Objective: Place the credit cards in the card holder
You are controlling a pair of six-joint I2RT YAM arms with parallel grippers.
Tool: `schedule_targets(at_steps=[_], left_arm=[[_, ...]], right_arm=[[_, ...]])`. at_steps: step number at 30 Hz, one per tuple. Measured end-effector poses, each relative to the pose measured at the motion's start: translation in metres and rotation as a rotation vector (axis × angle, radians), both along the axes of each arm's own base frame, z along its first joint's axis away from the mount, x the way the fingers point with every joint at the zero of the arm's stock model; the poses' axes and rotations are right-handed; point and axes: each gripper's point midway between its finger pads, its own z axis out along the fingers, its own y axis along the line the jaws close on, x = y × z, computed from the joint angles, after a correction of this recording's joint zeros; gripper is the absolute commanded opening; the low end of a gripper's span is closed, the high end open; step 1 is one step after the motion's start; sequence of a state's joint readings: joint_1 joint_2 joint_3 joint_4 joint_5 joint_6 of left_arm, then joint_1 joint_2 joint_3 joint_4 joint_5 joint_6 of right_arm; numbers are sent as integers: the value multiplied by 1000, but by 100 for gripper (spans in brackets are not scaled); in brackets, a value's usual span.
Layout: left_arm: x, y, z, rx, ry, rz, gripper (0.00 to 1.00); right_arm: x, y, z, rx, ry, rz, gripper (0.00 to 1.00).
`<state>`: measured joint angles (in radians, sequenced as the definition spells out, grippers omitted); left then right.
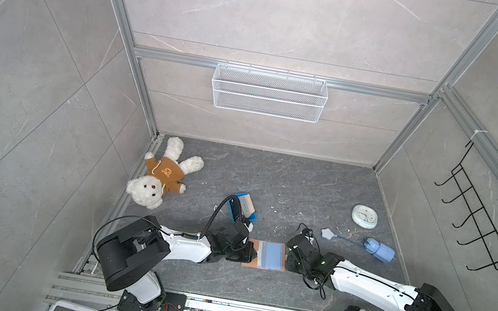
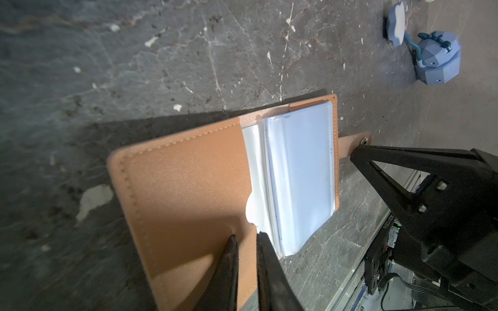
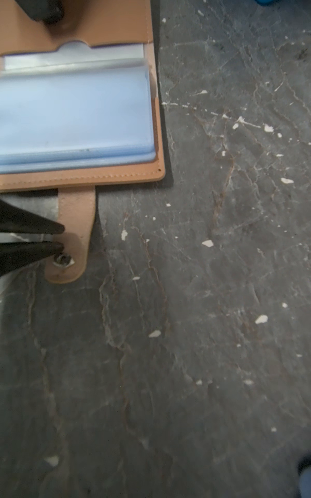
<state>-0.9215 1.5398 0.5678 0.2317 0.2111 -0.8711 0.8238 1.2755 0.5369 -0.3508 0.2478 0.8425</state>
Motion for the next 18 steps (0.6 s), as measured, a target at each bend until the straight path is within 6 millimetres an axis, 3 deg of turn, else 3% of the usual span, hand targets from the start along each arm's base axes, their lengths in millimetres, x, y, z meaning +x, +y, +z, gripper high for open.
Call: schedule_targets(at_steps=[18], left_arm=[[-1,1,-3,5,7,2,17]], right_arm=[[-1,-8,-2,-29,8,-15,13]])
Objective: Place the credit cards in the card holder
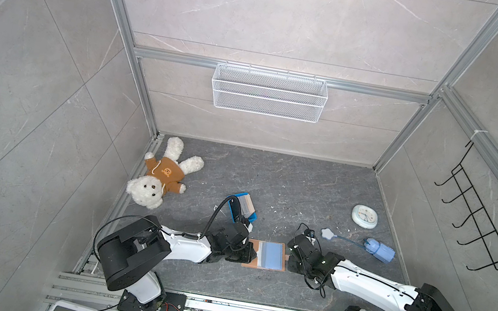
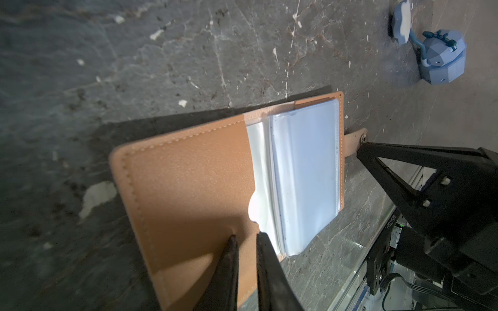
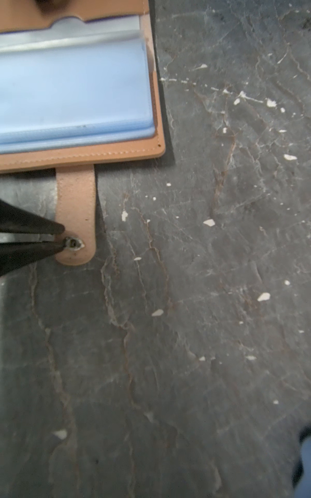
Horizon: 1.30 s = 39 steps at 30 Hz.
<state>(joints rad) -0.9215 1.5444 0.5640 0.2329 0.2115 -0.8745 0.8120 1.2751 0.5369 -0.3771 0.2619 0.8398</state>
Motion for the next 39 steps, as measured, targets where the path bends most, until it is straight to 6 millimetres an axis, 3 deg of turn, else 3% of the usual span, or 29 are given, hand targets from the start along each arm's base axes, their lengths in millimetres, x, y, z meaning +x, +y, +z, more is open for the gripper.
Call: schedule_targets(at_steps=[11,29,39], left_arm=[[0,0,0,0,0,0,17],[0,-1,-1,-1,0,-1,17],[0,-1,0,-6,1,4,17]], right_arm=[[12,9,12,48,-24,12,13],[11,6,-3,16,19,0,13],[14,9,6,46,-4,12,13]])
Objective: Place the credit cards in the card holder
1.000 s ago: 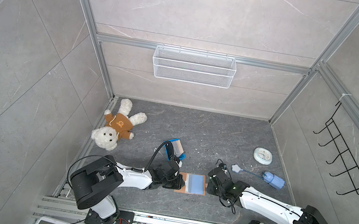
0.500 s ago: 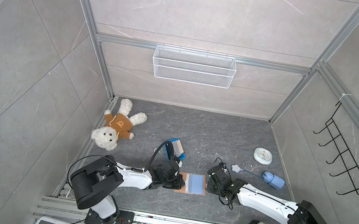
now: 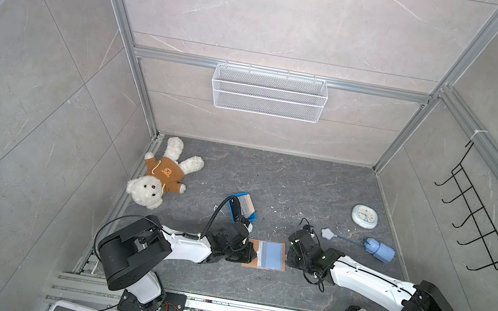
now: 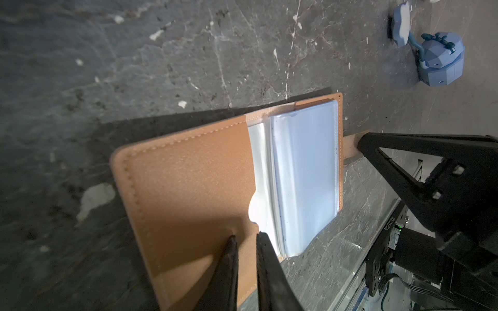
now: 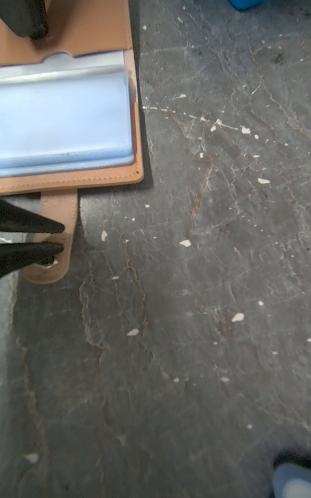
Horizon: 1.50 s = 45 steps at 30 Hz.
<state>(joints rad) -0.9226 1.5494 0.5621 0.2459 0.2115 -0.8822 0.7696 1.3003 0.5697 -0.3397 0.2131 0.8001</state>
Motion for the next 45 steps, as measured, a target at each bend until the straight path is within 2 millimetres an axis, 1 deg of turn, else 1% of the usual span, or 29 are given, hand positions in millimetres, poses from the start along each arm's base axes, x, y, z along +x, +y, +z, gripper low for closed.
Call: schedule_targets(at_steps=[7,12,19,22,27,33,35,38,45], left_arm=[[0,0,0,-1,0,0,18],[0,-1,0,-2,-1,0,18],[1,-2,-2,-26,-1,13,18],[1,-2,-2,-34,-2,18,18],[1,-2,-2,-39,-1,23,18],[2,-3,-2,-45,-4,23,18],[2,-4,-2,-47,-5,23,18],[3,-5,-2,-51,-7,22,18],[4,-7,-2,-59,-9,22,18]], right_arm=[[2,-3,-1,-3,4,-13,13],[0,-6,-11,-28,31,-18,13],[1,-4,-11,-15,29,-15,12],[3,3,-3,27,11,-1,13],[8,20,24,137,-54,45,14],[11,46,36,262,-70,107,15],[11,54,37,296,-68,126,15],[10,61,32,317,-51,143,16],[6,66,18,320,-7,161,17]])
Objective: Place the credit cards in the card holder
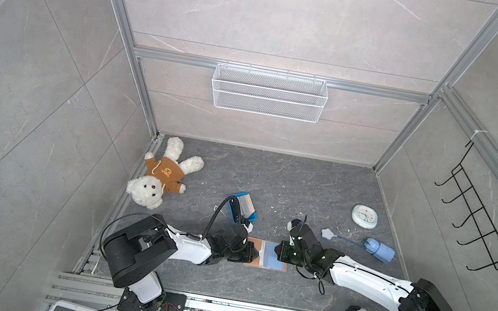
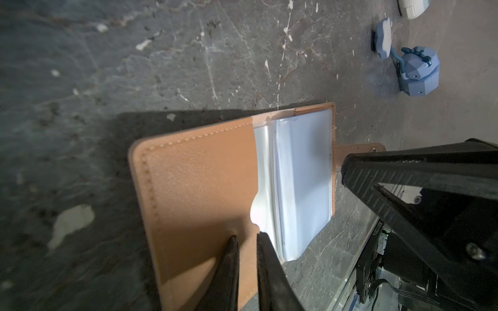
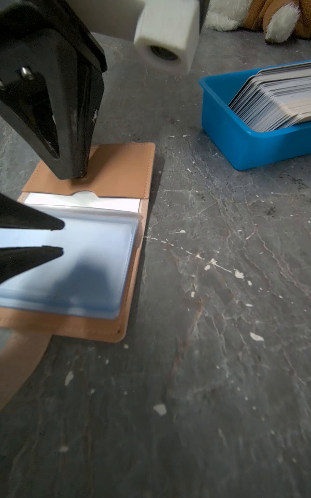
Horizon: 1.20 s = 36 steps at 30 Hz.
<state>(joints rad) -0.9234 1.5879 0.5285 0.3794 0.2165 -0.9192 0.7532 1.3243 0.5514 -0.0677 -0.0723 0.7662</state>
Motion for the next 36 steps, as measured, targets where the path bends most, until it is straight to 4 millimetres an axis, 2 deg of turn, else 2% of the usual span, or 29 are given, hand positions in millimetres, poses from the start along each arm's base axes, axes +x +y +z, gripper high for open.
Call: schedule_targets(at_steps=[7,13,18,26,31,36], left_arm=[[1,-2,1,-13,4,6,18],[0,-1,2,-10,5,7,18],[1,1,8,-8,4,11,19],[22,4,35,-62,-25,48,21],[39,9,51,-94,-35,67,25],[58,27,67,-99,-50,103,28]], right_arm=[[-1,-1,-7,-13,14,0,16],[-1,-3,2,-15,-12,0,16],[2,-6,26,11,-81,-4,22],[16,-14,58,-12,-177,-48,56],[26,-15,73,-32,-214,-68,59],[38,-5,98,-25,-259,-56,59]])
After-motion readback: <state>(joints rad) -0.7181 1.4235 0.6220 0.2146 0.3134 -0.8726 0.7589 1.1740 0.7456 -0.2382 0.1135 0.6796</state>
